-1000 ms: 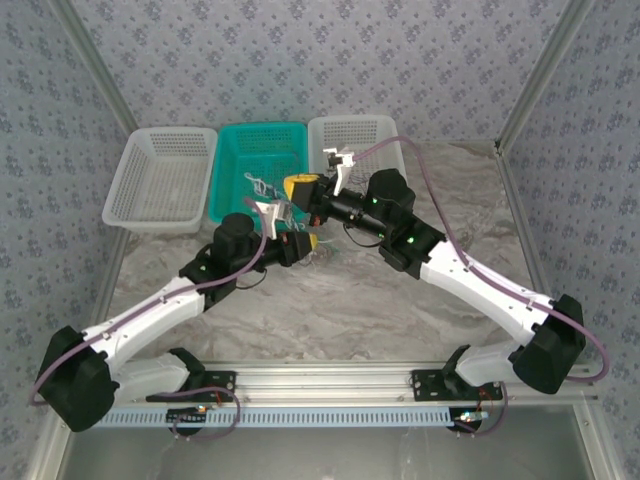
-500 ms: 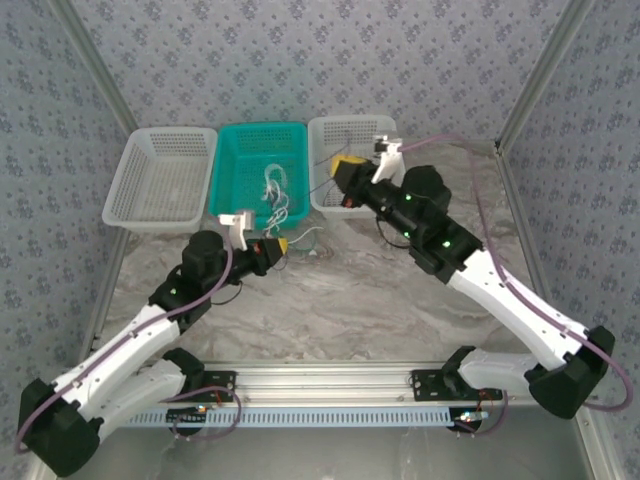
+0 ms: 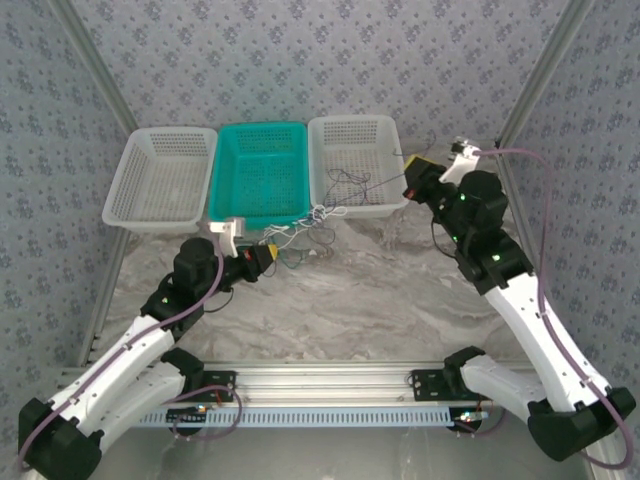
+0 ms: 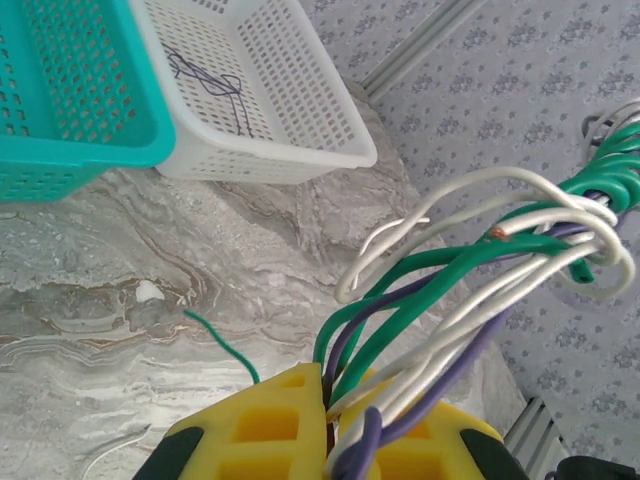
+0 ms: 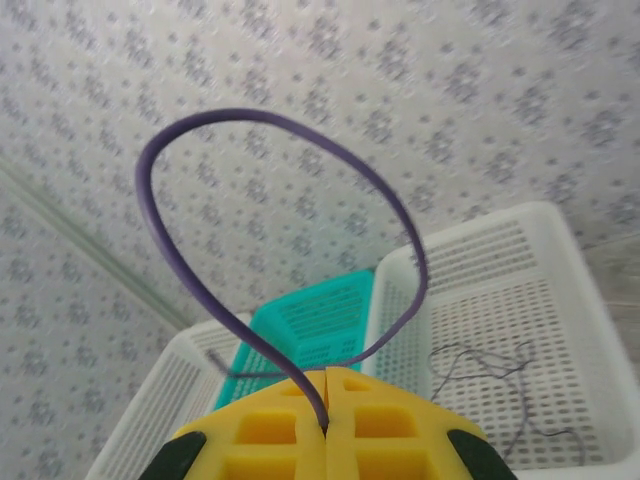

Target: Untangle the cables

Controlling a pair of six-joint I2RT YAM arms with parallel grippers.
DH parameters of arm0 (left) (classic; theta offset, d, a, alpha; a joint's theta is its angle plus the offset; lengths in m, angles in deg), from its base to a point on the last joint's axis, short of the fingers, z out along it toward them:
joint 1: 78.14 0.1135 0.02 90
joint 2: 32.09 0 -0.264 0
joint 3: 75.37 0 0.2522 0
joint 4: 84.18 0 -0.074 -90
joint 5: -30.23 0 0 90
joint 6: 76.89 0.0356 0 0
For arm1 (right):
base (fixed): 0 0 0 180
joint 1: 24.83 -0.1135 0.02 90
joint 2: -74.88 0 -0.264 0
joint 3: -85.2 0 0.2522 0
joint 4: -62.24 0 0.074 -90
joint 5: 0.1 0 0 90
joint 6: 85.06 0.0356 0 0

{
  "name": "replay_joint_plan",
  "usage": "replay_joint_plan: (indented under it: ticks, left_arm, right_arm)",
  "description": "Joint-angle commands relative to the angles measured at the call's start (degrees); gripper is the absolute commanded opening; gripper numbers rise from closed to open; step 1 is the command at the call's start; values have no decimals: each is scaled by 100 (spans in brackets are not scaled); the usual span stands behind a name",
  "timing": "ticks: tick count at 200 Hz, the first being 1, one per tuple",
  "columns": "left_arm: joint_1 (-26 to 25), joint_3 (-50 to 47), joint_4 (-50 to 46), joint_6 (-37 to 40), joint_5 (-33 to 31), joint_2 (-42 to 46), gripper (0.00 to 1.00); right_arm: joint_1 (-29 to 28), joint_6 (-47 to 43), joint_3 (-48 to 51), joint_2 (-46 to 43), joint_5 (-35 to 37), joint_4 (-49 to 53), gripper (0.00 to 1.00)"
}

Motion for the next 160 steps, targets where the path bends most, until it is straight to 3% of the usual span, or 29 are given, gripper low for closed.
replay_joint_plan:
  ticks: [1, 52, 100, 112, 137, 160]
  left_arm:
    - [159, -75, -475, 67, -293, 91, 0]
    - [180, 19, -799, 279, -338, -20, 0]
    - [178, 177, -1307, 715, -497, -257, 0]
    - [170, 213, -1357, 1021, -257, -371, 0]
    - [69, 189, -1257, 1554, 273, -505, 0]
    - [-85, 16, -928, 1739, 481, -505, 10]
  right_arm:
    - [609, 117, -151, -410, 880, 16, 0]
    - [1617, -184, -375, -895, 1114, 593, 0]
    - [2258, -212, -752, -987, 814, 783, 0]
    - [2267, 150, -525, -983, 152, 577, 0]
    - [2172, 493, 104, -666, -2358, -399, 0]
    - [1435, 483, 129, -289, -3179, -555, 0]
